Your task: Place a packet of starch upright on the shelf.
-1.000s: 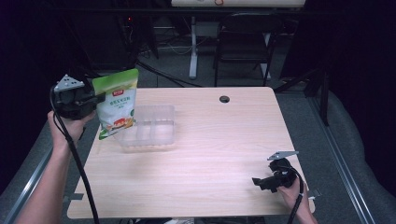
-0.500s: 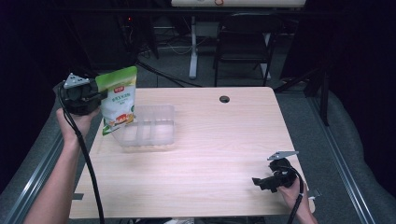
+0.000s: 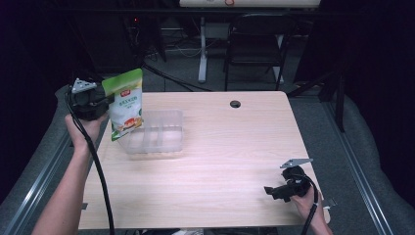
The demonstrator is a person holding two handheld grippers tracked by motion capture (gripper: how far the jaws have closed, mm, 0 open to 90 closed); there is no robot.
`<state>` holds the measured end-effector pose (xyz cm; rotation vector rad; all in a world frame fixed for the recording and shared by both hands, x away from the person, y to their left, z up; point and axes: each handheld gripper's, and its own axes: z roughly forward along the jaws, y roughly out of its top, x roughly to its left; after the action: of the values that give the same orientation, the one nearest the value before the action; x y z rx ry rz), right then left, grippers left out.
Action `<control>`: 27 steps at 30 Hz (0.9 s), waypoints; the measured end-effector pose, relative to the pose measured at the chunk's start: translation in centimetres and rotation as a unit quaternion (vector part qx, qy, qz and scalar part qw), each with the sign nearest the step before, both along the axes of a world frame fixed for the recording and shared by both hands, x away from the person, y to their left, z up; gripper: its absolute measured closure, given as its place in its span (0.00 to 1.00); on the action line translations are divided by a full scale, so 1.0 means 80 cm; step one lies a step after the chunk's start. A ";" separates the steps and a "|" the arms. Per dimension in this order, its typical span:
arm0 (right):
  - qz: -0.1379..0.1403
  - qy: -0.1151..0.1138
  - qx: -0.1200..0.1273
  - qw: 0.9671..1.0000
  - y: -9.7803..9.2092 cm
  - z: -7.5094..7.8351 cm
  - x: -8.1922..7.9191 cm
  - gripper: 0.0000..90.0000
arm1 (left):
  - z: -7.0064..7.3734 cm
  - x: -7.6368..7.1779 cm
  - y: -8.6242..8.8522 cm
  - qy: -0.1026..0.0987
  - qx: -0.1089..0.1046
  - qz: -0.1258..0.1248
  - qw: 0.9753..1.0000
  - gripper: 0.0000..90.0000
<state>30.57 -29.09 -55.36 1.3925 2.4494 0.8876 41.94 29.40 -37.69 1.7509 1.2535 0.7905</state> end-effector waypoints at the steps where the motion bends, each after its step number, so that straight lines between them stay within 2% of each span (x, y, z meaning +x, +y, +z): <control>1: 0.000 0.001 0.000 1.000 0.000 0.000 0.000 0.01 | -0.002 0.001 0.000 0.001 -0.002 0.003 1.000 1.00; 13: 0.002 -0.001 0.003 1.000 0.000 0.000 0.000 0.01 | -0.020 0.011 -0.003 0.002 -0.007 0.016 1.000 1.00; 27: 0.000 0.001 0.001 1.000 0.000 0.000 0.000 0.01 | -0.047 0.018 -0.005 0.000 -0.029 0.027 0.999 1.00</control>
<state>30.58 -29.12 -55.36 1.3958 2.4506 0.8896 43.40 29.02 -41.41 1.6769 1.3155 0.7783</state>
